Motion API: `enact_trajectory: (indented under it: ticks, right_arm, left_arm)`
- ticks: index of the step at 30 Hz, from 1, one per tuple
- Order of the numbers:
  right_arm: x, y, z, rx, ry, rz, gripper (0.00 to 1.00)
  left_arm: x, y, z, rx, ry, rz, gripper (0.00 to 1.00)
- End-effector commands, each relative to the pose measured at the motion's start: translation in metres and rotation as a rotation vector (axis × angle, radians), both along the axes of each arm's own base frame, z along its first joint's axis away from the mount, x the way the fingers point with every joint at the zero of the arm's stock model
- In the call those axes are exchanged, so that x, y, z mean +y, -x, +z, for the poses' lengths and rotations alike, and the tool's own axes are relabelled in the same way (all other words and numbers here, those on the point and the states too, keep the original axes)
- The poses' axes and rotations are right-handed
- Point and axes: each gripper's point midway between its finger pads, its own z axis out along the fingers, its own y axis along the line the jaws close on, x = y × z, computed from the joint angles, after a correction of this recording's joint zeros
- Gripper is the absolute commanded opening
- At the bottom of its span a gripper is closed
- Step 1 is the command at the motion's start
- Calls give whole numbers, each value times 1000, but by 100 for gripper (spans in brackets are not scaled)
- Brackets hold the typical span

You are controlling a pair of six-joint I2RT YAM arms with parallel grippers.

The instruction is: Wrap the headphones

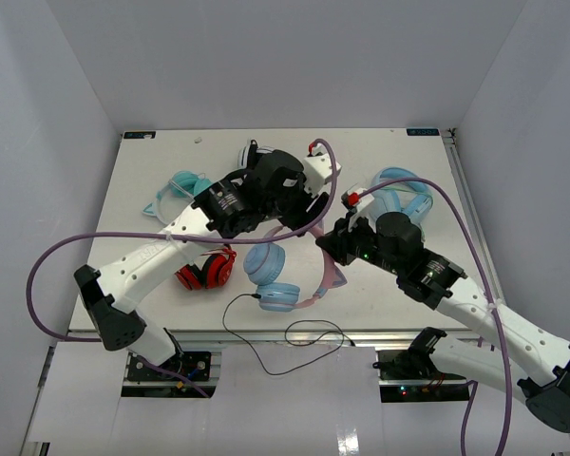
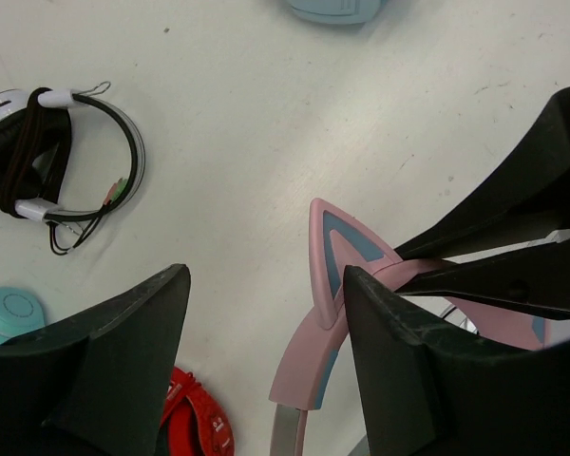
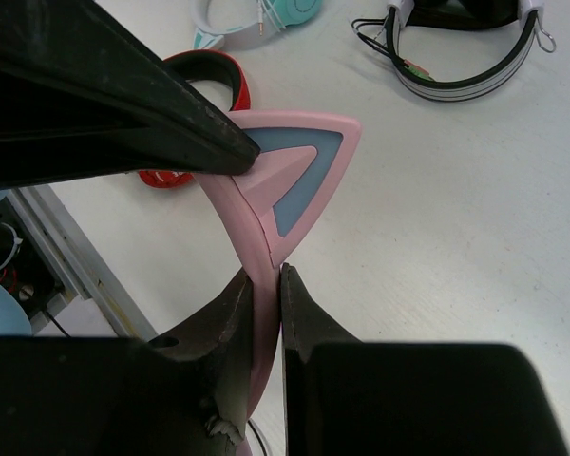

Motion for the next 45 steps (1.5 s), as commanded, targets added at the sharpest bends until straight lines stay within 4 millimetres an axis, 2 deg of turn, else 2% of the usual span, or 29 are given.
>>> enact_trajectory:
  ticks: [1,8,14,18,23,28,31,33,36,37,40,42,43,45]
  right_arm:
    - [-4,-15,40,-90,-113,-93,8]
    - [-2,-19,31,-72,-85,-99,8]
    - [-3,-17,30,-68,-89,-100,8]
    - [-3,-16,32,-63,-95,-100,8]
    - [-1,-18,33,-53,-88,-100,8]
    - [-3,-18,32,-48,-84,-108,8]
    - [-3,-18,35,-50,-84,-109,8]
    - [-3,-18,36,-50,-83,-109,8]
    - [-3,-18,37,-48,-89,-113,8]
    - [-3,-18,37,-47,-89,-115,8]
    - [-4,-19,38,-44,-96,-128,8]
    - [-5,-20,39,-40,-104,-138,9]
    - [-6,-21,40,-39,-112,-146,18]
    - [-8,-22,44,-36,-129,-169,42]
  left_arm:
    - [18,8,11,-44,-34,7,74]
    - [24,11,24,-79,-15,10,85]
    - [24,23,29,-72,3,-53,85]
    - [24,27,17,-59,-27,-84,85]
    - [13,29,-5,-21,-67,-117,83]
    - [6,27,-25,-1,-119,-116,74]
    - [-1,28,-33,10,-128,-128,60]
    - [-8,29,-38,16,-127,-137,44]
    - [-16,32,-41,30,-109,-155,13]
    - [-18,33,-41,33,-101,-154,8]
    - [-19,33,-41,37,-74,-127,1]
    - [-18,29,-33,15,-37,-92,0]
    - [-17,27,-31,12,-15,-66,0]
    - [-14,21,-25,-2,25,6,0]
